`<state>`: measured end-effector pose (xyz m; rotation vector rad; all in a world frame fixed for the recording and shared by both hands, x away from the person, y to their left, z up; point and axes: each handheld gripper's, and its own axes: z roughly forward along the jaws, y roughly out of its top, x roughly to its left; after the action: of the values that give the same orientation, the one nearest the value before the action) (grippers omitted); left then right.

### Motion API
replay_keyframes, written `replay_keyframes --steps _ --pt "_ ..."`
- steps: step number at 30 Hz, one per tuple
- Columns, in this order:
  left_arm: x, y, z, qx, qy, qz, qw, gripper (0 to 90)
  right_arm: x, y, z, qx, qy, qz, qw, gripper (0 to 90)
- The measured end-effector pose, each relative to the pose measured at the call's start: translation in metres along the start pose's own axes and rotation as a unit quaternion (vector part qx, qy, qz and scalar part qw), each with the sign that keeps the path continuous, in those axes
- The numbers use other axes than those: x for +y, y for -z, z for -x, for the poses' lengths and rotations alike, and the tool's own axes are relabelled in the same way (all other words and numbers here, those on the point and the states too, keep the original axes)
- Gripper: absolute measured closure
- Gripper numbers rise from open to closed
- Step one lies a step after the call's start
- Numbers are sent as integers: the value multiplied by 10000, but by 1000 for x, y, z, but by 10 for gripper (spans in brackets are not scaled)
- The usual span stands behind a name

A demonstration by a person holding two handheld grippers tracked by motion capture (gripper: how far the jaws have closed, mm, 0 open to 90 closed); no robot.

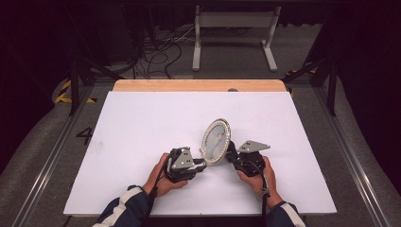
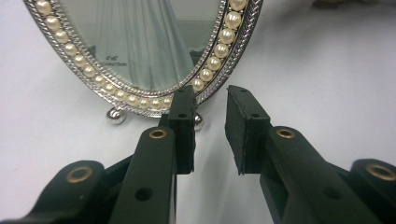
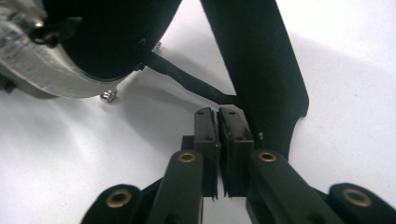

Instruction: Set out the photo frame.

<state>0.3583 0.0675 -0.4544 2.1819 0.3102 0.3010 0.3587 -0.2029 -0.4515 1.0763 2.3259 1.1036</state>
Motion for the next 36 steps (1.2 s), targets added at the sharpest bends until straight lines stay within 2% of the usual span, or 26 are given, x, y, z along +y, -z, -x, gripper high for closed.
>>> replay_keyframes --steps 6,8,10,18,22,24,28,36 --pt "-4 15 -4 108 47 21 9999 655 -1 7 -5 89 10 180 9998 809" --pt "-8 24 -4 223 98 1 9997 604 -2 11 -9 169 64 245 9995 771" --pt "-10 26 -4 236 145 17 9996 568 -2 13 -14 226 114 266 9993 744" --pt "-19 46 -4 649 317 34 9974 349 1 20 -27 373 169 435 9982 613" --pt "-27 56 -5 735 468 -8 9962 247 2 19 -32 417 153 469 9979 550" --pt "-32 61 -5 793 521 -30 9955 207 3 17 -34 344 146 440 9983 524" --pt "-46 74 -4 920 581 -147 9940 157 3 15 -34 380 12 463 9982 494" --pt "-65 96 1 1041 731 -264 9915 147 3 15 -38 437 88 415 9981 470"
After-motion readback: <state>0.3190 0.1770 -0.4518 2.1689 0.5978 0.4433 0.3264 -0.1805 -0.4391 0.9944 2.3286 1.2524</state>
